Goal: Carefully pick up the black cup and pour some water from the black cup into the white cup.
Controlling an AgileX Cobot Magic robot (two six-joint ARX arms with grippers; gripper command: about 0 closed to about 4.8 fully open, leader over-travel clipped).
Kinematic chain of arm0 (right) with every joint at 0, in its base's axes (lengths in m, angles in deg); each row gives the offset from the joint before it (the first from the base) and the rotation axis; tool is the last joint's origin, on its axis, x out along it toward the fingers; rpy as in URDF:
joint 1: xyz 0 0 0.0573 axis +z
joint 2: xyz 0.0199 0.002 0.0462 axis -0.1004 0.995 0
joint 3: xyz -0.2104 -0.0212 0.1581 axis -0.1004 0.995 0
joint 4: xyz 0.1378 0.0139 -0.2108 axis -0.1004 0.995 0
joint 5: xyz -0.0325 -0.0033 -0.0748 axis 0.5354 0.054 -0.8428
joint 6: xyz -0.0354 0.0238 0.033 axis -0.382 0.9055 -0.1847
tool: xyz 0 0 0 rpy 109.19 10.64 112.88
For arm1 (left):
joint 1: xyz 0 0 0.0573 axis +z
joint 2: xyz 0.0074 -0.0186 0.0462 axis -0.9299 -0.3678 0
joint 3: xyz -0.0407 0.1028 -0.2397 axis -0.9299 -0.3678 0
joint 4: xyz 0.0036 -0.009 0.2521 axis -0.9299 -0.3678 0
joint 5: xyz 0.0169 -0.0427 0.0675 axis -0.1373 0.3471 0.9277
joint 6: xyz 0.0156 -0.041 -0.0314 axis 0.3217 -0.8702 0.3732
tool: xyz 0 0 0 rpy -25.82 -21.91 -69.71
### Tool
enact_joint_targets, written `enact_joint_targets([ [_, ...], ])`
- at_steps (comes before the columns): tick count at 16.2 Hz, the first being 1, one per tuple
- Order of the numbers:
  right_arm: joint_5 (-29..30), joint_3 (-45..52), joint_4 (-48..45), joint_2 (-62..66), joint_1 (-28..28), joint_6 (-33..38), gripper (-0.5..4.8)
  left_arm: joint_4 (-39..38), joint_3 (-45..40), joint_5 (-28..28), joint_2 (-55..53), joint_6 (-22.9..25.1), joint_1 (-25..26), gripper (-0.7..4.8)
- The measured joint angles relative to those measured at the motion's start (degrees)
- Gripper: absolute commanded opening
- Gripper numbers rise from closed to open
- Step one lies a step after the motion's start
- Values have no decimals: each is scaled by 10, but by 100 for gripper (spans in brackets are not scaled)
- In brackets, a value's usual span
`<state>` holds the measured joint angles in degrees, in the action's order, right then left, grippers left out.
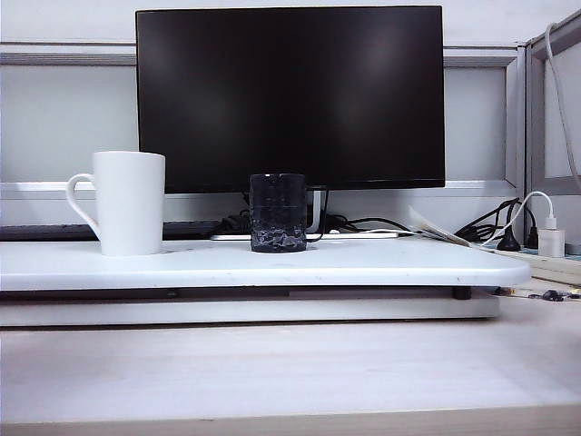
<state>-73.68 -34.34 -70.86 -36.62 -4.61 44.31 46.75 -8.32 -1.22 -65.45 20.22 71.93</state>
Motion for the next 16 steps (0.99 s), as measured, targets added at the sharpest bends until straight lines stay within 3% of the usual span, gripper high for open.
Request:
enact_joint_targets([
  [4,-1,0,0,0,0,0,-5,-9,0,1,0,0,0,-5],
  [5,0,-2,1,0,0,0,-4,-9,0,1,0,0,0,47],
  [6,14,-37,16,1,1,0,18,-11,9,-2,0,-28,0,153],
  [7,23,-70,11,0,1,0,109,-13,20,-7,0,-42,0,288],
  [8,25,-111,9,1,1,-3,219,-13,40,-19,0,-48,0,372],
  [9,24,-164,-4,1,1,-11,253,-9,73,-36,0,-52,0,377],
  [11,24,-267,-92,52,1,-17,398,23,150,-54,-2,-56,0,377],
  [12,33,-316,-110,122,1,-29,428,56,192,-57,-21,-65,0,382],
  [13,57,-354,-129,194,1,-35,431,83,223,-59,-54,-64,0,456],
  [15,145,-436,-180,355,3,-43,428,128,275,-107,-170,-65,0,479],
  [16,177,-461,-191,404,13,-42,386,135,291,-137,-228,-64,-3,479],
])
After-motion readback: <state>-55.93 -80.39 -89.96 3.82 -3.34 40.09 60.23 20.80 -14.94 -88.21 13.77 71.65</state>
